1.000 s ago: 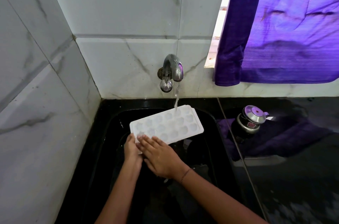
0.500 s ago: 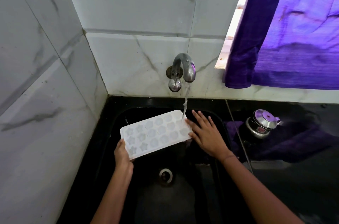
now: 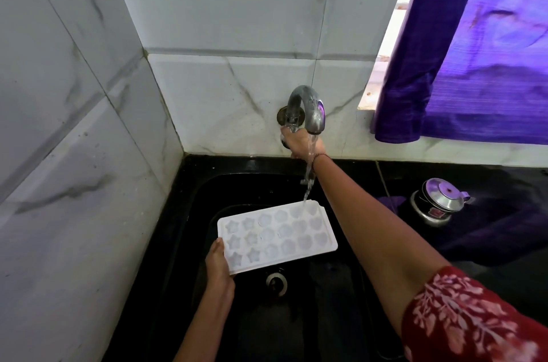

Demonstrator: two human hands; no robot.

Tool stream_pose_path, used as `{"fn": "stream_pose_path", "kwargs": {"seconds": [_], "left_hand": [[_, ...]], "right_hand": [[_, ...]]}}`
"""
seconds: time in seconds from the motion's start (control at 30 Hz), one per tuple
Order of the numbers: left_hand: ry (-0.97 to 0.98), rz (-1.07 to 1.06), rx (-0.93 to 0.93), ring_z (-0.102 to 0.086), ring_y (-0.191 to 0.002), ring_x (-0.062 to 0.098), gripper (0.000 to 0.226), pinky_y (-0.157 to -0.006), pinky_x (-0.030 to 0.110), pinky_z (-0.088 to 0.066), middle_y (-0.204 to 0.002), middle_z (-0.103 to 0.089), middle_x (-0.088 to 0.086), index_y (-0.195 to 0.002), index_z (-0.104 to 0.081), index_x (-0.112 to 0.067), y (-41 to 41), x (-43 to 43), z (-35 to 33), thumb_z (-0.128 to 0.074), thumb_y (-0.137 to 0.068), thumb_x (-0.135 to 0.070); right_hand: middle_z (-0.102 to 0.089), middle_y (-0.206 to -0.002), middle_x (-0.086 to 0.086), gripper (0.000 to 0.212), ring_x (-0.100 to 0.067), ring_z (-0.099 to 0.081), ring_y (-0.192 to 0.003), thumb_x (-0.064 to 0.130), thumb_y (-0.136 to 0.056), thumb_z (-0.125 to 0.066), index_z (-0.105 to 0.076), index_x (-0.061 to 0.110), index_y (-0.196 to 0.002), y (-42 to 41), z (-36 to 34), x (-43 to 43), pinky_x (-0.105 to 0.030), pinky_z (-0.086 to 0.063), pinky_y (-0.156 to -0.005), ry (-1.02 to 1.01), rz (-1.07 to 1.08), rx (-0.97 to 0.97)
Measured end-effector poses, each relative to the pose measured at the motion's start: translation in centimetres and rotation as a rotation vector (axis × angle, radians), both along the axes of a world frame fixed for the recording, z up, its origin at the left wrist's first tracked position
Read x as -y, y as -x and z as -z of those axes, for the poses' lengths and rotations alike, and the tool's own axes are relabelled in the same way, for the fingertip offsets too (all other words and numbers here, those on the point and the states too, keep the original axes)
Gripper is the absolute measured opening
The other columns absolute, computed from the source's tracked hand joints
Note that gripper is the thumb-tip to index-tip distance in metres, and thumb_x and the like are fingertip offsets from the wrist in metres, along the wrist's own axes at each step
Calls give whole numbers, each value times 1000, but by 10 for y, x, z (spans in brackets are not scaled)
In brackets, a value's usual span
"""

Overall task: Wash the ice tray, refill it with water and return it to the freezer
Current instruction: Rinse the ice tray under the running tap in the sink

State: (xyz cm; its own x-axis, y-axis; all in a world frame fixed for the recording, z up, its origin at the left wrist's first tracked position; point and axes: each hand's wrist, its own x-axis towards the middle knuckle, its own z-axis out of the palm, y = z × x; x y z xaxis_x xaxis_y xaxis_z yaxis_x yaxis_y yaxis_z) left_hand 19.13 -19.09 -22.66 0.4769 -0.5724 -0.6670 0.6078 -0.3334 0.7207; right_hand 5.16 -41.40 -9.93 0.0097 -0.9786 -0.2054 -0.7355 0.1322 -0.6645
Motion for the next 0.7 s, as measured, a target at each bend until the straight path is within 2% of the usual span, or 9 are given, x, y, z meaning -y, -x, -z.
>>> {"fn": "stream_pose_path", "kwargs": {"seconds": [0.07,0.13,0.2,0.27,0.37,0.47,0.53,0.6,0.7], "left_hand": [[2,14,-9,-60,-108,40,35,-95,55,-47,-120,-62,21,-120,-58,-7,3,1,1,-43,-97,-28],[4,31,-17,-60,-107,41,34,-95,55,-47,-118,-63,21,-118,-59,-7,6,1,-2,-42,-98,-29],[15,43,-26,-60,-107,40,36,-91,52,-49,-116,-63,20,-119,-58,-6,9,2,-5,-40,-99,-29],[37,54,-27,-61,-102,39,35,-84,45,-51,-112,-63,19,-119,-58,-5,11,3,-7,-39,-99,-28],[69,67,-16,-63,-81,31,30,-70,38,-53,-101,-65,17,-109,-60,-6,13,5,-6,-39,-99,-24],[81,46,-42,-65,-63,23,27,-55,32,-52,-83,-65,9,-88,-62,-13,14,6,-3,-40,-98,-24],[86,22,-71,-66,-53,20,27,-47,30,-54,-78,-66,9,-83,-61,-15,15,4,-3,-40,-98,-24],[98,8,-95,-66,-49,18,28,-42,28,-53,-71,-68,8,-81,-61,-14,17,3,-5,-40,-98,-23],[114,40,-95,-66,-64,23,29,-50,31,-53,-80,-66,7,-85,-61,-16,22,2,-13,-38,-100,-28]], "right_hand": [[-59,-75,-6,39,-12,-62,-54,49,-93,-42,-58,14,-84,5,-6,-3,-22,-50,-52,-83,-57,239],[-48,-57,0,34,-4,-43,-29,31,-100,-41,-42,21,-68,10,-15,-12,-15,-31,-31,-191,-84,477],[-46,-50,1,36,-4,-39,-27,28,-101,-38,-41,17,-67,15,-17,-22,-13,-26,-30,-300,3,815],[-56,-63,-7,33,-8,-47,-34,29,-101,-35,-53,9,-83,20,-8,-33,-14,-35,-34,-344,93,968],[-62,-77,-8,24,-14,-55,-55,16,-100,-37,-53,0,-108,33,14,-64,-23,-46,-51,-175,121,718],[-55,-110,-3,28,-17,-48,-103,23,-96,-49,-55,11,-121,59,32,-107,-33,-41,-87,194,54,136],[-43,-130,-2,39,-22,-36,-123,33,-97,-47,-49,18,-133,81,41,-134,-41,-34,-99,231,84,-159],[-43,-138,-7,45,-27,-39,-127,34,-98,-43,-44,16,-139,103,45,-154,-41,-36,-101,54,103,-114],[-62,-122,-8,35,-23,-58,-109,22,-98,-48,-55,12,-131,120,53,-180,-35,-48,-92,-57,97,206]]}}
